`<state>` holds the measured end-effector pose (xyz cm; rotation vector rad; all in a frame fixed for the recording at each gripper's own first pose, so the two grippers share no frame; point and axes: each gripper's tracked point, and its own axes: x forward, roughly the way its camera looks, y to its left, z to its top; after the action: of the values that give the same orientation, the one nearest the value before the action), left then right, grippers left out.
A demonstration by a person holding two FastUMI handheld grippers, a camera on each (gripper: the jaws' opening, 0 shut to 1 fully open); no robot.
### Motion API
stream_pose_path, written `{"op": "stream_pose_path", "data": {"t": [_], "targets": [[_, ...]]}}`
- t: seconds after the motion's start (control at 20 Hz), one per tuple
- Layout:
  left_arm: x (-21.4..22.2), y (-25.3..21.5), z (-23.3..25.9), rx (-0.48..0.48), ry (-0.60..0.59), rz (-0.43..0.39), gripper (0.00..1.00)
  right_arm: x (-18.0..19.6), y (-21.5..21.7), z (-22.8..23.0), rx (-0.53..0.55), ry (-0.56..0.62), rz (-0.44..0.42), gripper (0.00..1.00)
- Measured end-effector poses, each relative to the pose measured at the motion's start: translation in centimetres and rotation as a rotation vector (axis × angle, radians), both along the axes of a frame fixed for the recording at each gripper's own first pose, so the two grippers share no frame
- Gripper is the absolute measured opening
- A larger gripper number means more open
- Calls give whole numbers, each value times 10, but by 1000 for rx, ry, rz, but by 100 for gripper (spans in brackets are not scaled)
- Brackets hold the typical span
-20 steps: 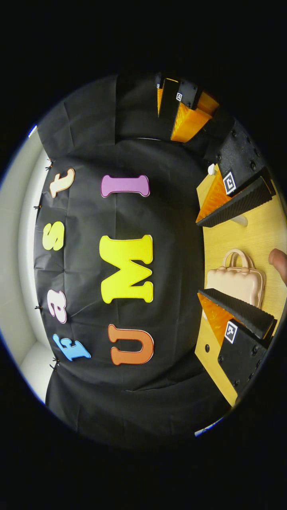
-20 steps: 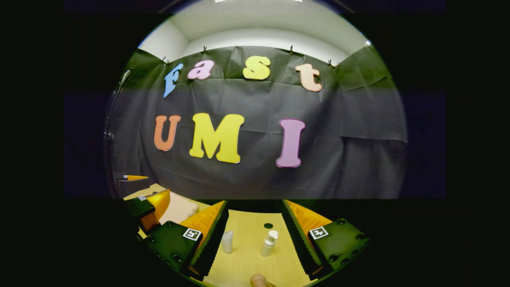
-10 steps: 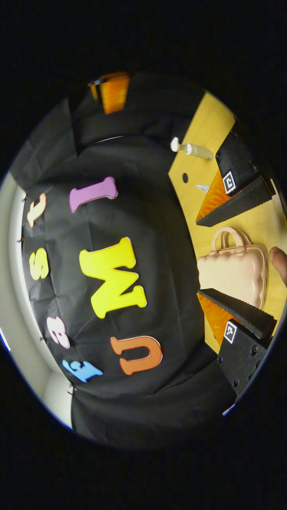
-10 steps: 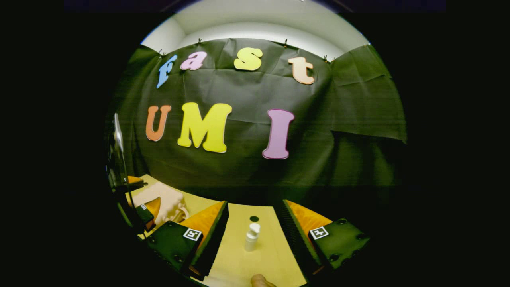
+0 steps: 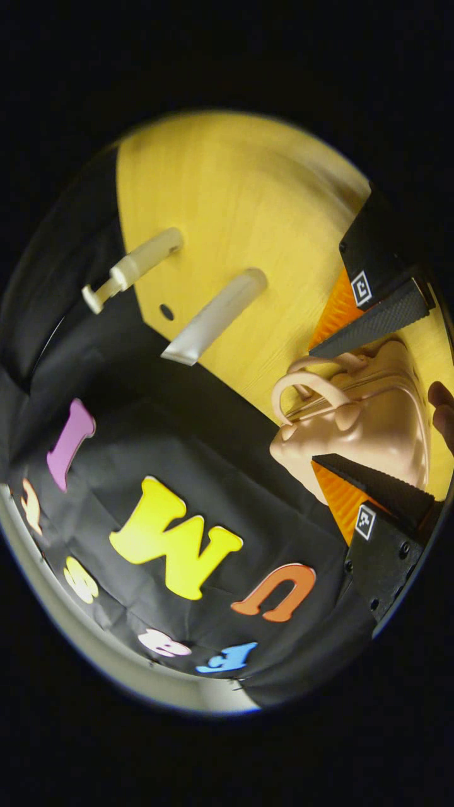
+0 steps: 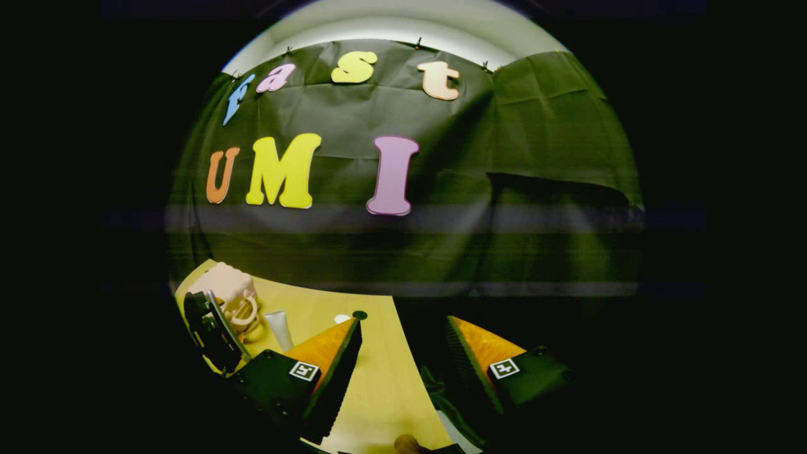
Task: First open the suitcase, pack the skin care products into it, and then close the suitcase.
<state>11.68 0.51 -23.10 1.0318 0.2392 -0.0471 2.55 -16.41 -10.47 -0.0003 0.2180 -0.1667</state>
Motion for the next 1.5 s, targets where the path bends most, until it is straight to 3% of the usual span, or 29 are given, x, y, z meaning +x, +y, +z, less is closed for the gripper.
{"op": "stream_pose_path", "data": {"t": [0.2,0.35,0.5,0.65,0.9,0.95,1.1,1.3,1.5], "targets": [[17,17,-20,189,35,49,97,2,-22,-25,24,41,7,80],[35,15,-7,352,-2,48,93,9,-28,-46,36,71,45,80],[41,20,-17,452,44,63,72,17,-30,-59,45,95,89,80],[44,24,-24,494,88,93,49,17,-27,-64,40,108,117,79],[40,27,-32,500,154,97,23,9,-1,-51,9,100,126,80],[40,28,-31,493,151,91,14,5,6,-47,1,97,121,80],[40,33,-24,446,147,82,11,-4,27,-33,-2,85,94,80],[35,33,-22,298,205,35,5,-15,50,-19,-13,68,41,79],[28,42,15,186,181,11,4,-21,71,0,-1,65,-26,80]]}}
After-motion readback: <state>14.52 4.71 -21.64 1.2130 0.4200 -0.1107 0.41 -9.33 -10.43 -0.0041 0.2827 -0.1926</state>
